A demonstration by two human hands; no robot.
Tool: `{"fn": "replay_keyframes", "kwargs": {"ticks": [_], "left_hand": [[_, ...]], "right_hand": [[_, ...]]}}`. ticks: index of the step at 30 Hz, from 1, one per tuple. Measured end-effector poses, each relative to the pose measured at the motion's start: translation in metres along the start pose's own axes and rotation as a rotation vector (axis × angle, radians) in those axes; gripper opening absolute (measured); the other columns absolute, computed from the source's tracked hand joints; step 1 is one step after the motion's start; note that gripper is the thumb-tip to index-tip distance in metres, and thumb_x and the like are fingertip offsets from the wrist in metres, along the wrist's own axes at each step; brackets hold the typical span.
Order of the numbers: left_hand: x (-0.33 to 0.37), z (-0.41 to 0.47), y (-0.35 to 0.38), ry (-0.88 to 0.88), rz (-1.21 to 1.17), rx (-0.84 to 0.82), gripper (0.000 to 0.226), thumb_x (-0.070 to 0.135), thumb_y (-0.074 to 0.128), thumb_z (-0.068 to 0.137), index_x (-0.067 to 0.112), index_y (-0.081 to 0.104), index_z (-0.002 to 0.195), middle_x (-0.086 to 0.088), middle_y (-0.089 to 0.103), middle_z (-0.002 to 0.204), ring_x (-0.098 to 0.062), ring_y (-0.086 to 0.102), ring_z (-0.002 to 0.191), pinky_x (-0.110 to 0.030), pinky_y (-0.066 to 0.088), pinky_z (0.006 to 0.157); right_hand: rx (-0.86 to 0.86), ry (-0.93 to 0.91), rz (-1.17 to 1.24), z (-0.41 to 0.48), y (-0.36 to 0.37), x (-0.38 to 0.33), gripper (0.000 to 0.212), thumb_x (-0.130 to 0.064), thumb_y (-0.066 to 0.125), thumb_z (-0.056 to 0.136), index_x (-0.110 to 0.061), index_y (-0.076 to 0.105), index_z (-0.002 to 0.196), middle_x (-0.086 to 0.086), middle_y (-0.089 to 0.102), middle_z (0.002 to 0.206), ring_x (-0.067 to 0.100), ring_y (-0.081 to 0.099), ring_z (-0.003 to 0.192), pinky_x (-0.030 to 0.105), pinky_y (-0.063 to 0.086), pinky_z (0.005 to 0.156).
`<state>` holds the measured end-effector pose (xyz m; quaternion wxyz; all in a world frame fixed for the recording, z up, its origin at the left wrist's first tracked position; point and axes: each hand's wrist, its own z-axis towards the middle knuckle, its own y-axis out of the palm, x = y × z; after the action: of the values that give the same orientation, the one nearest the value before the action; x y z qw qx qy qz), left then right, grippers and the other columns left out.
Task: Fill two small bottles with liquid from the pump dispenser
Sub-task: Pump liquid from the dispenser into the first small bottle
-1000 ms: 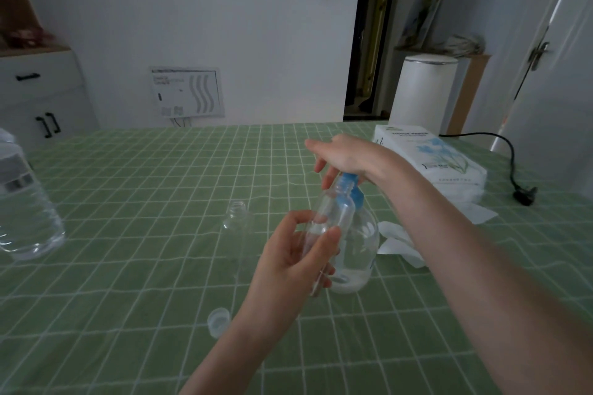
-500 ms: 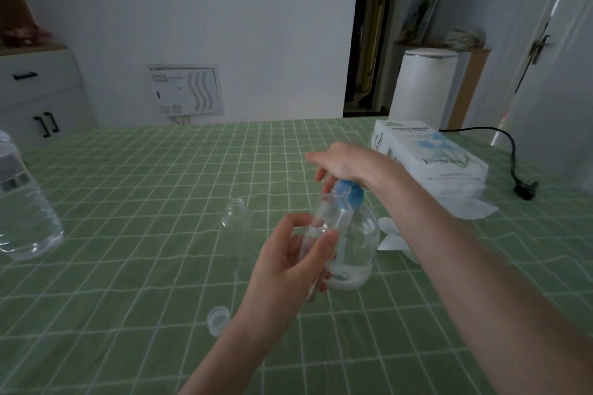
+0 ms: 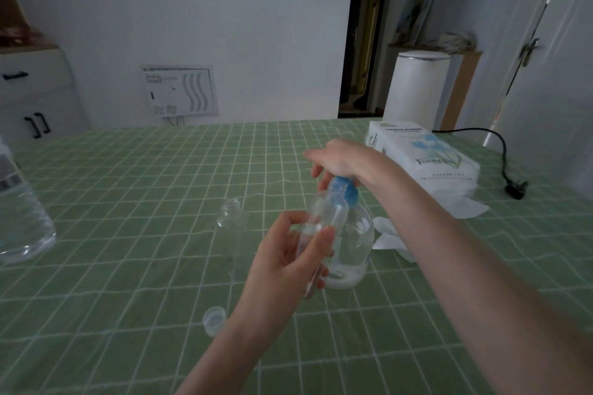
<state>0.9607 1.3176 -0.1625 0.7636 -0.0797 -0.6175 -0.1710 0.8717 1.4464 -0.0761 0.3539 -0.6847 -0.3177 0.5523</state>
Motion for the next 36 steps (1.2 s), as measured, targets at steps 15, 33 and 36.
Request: {"fn": "replay_keyframes", "kwargs": {"ticks": [15, 33, 36], "left_hand": [[0.003, 0.001, 0.001, 0.007, -0.024, -0.025, 0.048, 0.045, 0.061, 0.064, 0.011, 0.056, 0.097, -0.001, 0.065, 0.066, -0.008, 0.054, 0.047, -0.015, 0.042, 0.044], [0.001, 0.000, 0.003, -0.007, -0.004, 0.003, 0.042, 0.048, 0.061, 0.063, 0.017, 0.058, 0.092, -0.002, 0.067, 0.069, -0.009, 0.055, 0.048, -0.018, 0.044, 0.044], [0.002, 0.000, 0.003, -0.003, -0.012, 0.005, 0.045, 0.048, 0.061, 0.063, 0.015, 0.058, 0.093, -0.002, 0.067, 0.067, -0.009, 0.055, 0.047, -0.016, 0.042, 0.044]], "right_hand": [[-0.005, 0.010, 0.010, -0.003, -0.006, -0.002, 0.043, -0.039, 0.040, 0.100, -0.007, 0.065, 0.113, 0.013, 0.068, 0.114, 0.030, 0.063, 0.105, 0.033, 0.043, 0.075], [0.025, -0.022, 0.026, -0.001, -0.005, -0.002, 0.036, -0.033, 0.048, 0.098, -0.006, 0.064, 0.117, 0.013, 0.069, 0.110, 0.029, 0.065, 0.102, 0.032, 0.047, 0.075], [0.015, -0.023, 0.032, -0.001, -0.005, -0.002, 0.035, -0.031, 0.049, 0.098, -0.006, 0.062, 0.119, 0.012, 0.069, 0.110, 0.028, 0.065, 0.102, 0.032, 0.047, 0.074]]}}
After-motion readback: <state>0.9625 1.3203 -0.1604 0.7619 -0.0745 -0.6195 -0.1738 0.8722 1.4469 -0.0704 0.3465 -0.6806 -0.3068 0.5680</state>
